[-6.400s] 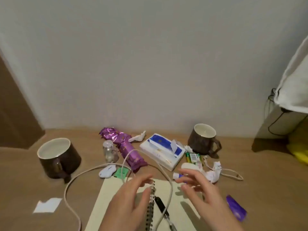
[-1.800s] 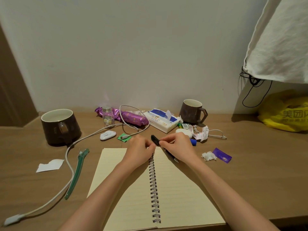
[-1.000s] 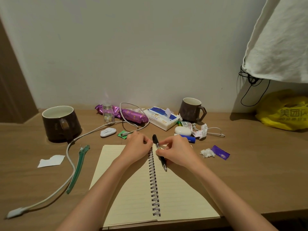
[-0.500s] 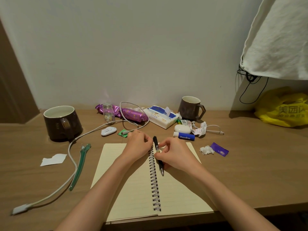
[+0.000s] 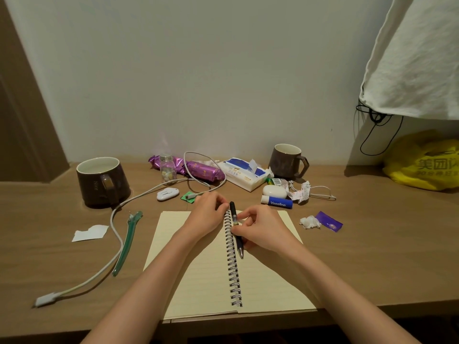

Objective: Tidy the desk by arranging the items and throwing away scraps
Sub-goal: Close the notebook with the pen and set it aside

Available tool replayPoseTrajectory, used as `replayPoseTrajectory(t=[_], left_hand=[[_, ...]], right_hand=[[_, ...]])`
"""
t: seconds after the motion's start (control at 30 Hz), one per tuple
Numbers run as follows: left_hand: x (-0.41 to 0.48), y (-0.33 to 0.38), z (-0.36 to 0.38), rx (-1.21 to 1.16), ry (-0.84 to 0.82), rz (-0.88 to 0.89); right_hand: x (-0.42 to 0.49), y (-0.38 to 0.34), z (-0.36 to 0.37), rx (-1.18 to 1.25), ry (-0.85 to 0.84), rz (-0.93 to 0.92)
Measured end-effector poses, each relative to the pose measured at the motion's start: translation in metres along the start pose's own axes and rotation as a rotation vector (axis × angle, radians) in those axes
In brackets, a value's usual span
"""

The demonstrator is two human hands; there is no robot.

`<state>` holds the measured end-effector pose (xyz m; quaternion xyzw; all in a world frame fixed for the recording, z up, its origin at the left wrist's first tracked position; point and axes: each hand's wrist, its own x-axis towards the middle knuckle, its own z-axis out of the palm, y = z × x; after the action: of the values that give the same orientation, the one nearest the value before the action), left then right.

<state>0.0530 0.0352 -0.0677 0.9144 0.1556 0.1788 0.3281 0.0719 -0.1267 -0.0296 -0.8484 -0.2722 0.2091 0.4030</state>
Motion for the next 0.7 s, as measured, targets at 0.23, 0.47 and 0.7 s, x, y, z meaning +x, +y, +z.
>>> replayPoseTrajectory(t=[0.23, 0.47, 0.7], left_hand=[[-0.012, 0.005, -0.017, -0.134, -0.002, 0.013], [-0.092, 0.027, -0.066, 0.076, -0.076, 0.166], [-0.171, 0.019, -0.073, 0.445, -0.301, 0.095]], right_hand=[[-0.011, 0.011, -0.015, -0.124, 0.097, -0.084], [-0.016, 0.038, -0.016, -0.26, 0.141, -0.332], [-0.011, 0.048, -0.005, -0.537, 0.004, -0.362]])
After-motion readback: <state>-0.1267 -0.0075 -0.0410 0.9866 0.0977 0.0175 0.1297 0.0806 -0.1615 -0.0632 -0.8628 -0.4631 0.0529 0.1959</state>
